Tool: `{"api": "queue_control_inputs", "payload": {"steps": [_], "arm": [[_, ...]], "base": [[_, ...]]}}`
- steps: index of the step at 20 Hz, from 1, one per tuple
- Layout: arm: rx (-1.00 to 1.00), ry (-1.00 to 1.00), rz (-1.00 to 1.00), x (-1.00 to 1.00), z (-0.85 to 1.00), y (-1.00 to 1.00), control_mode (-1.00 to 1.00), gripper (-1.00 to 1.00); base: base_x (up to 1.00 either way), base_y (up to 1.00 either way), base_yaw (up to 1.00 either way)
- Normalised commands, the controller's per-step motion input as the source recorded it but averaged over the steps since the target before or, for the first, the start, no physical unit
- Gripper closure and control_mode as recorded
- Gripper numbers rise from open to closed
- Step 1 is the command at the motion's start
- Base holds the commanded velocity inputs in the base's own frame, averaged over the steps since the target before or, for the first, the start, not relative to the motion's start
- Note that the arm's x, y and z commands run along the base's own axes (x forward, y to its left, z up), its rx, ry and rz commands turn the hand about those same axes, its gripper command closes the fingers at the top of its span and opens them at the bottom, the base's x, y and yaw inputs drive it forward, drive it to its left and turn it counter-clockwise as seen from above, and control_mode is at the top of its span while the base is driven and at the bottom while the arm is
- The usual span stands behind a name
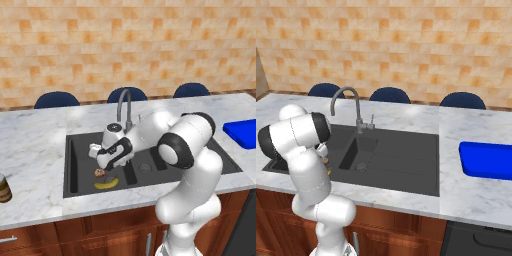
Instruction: Pick up all produce items and place them in the sink. Turn on the sink faucet to wash them. Then turn the sink off and put them in the tray.
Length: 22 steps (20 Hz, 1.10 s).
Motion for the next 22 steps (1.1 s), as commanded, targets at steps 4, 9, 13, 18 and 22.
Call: {"api": "queue_control_inputs", "payload": {"steps": [4, 9, 13, 18, 22], "arm": [[-0.01, 0.00, -0.06, 0.31, -0.29, 0.16, -1.00, -1.00], [0.00, 0.00, -0.06, 0.29, -0.31, 0.13, -1.00, -1.00], [0.00, 0.00, -0.06, 0.29, -0.31, 0.10, -1.00, -1.00], [0.00, 0.00, -0.06, 0.27, -0.28, 0.08, -1.00, -1.00], [0.00, 0.01, -0.06, 0.25, -0.24, 0.08, -1.00, -1.00]], "base": [[0.00, 0.00, 0.00], [0.00, 0.00, 0.00], [0.00, 0.00, 0.00], [0.00, 0.00, 0.00], [0.00, 0.00, 0.00]]}}
